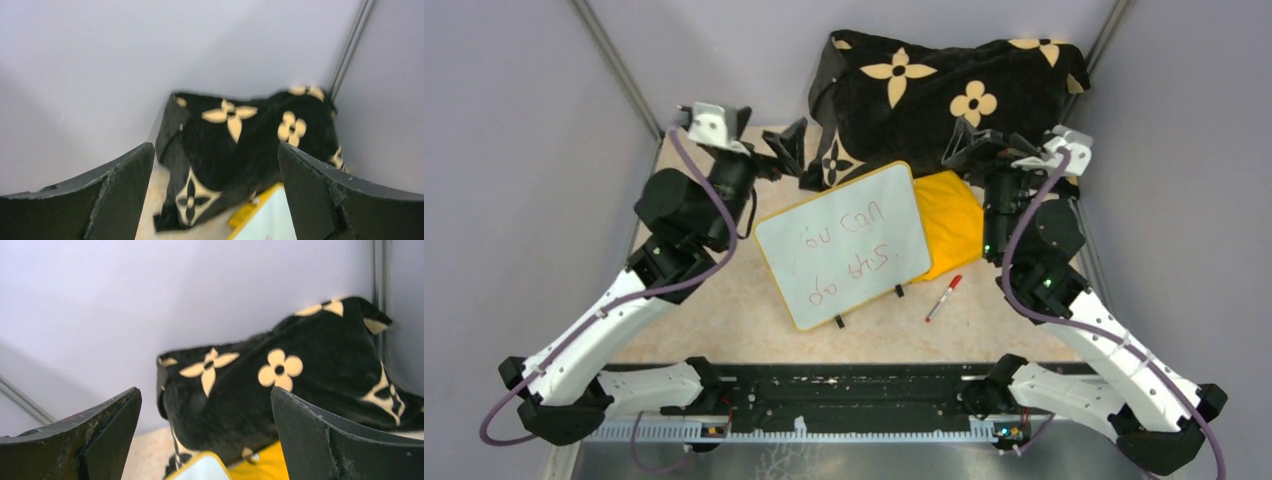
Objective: Write a sentence on the whiteboard
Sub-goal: Reset both arms
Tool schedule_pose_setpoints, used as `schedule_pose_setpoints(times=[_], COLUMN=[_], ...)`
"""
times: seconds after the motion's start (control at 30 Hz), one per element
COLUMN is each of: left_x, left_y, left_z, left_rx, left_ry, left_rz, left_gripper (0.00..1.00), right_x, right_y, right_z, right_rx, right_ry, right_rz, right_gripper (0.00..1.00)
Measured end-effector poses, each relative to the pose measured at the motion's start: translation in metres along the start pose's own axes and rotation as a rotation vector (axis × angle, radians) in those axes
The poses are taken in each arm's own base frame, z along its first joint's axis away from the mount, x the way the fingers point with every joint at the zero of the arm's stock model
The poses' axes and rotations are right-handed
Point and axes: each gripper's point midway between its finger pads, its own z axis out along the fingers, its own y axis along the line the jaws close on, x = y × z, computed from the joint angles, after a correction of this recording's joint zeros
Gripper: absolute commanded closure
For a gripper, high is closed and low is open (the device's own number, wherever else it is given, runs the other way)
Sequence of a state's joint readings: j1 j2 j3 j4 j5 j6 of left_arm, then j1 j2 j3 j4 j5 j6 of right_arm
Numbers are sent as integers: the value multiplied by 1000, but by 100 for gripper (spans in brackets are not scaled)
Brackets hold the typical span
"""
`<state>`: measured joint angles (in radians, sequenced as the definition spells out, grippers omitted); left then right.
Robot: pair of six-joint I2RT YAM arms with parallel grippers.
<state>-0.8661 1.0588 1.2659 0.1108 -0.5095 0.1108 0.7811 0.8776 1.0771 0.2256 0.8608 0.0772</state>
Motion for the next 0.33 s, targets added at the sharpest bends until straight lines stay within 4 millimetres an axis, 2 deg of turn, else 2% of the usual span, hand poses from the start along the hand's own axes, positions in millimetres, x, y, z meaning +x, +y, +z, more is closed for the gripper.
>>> schedule_pose_setpoints(times=[0.07,0.17,0.23,0.33], left_x=[-34,-70,-80,-80], left_y=[0,4,5,5], left_z=[5,1,-1,-1], left_rx=[-4,-6,-3,3], left_ry=[-55,-119,-136,-130], left_rz=[-32,-71,-81,-80], left_gripper=[1,1,1,1], right_x=[-23,-41,-45,-44], right_y=[5,9,9,9], right_z=[1,0,-2,-3], right_rx=[-20,-44,-53,-57], right_ry=[-38,-68,-74,-70], right_rz=[27,48,52,48], right_gripper=[1,1,1,1])
